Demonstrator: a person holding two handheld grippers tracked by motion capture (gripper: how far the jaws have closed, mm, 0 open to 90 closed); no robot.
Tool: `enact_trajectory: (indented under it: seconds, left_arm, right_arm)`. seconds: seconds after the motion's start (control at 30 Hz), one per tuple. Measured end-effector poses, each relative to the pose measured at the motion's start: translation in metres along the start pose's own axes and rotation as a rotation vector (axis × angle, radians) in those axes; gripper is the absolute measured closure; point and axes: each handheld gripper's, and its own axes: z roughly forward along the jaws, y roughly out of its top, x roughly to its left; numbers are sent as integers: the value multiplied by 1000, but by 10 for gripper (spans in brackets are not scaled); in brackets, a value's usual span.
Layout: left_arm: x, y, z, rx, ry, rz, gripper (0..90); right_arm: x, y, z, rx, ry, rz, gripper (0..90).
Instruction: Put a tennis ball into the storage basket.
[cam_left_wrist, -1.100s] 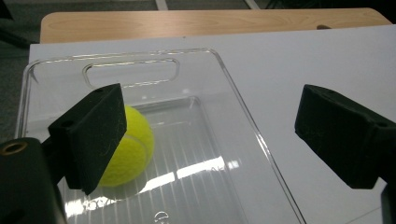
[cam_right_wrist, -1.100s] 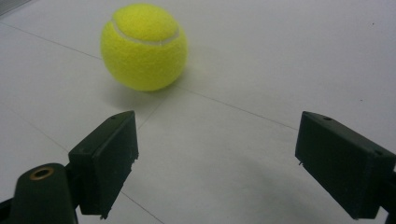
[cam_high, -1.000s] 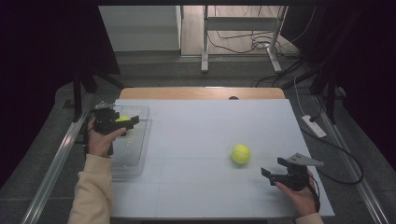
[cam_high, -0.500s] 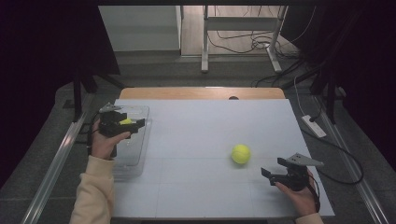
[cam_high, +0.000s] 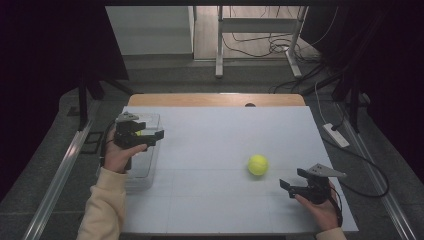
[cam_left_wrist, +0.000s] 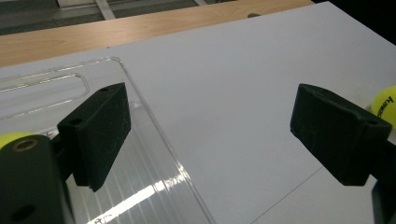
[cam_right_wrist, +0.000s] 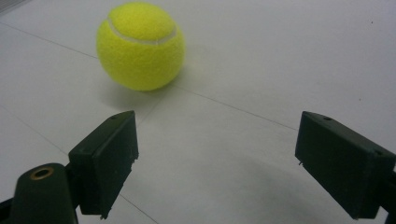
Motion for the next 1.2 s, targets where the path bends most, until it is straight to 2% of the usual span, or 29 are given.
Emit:
enact_trajectory:
  seconds: [0.3,0.9,1.2]
  left_arm:
    - [-16,3,4,20,-11,29,135]
    - [-50,8,18,47,-57,136,133]
    - [-62,7,26,72,-69,171,133]
  right_arm:
    - [1,0,0,1,1,-1,133]
    - [1,-1,-2,0,-1,-3,133]
    - [2,-1,-2,-5,6,-6,134]
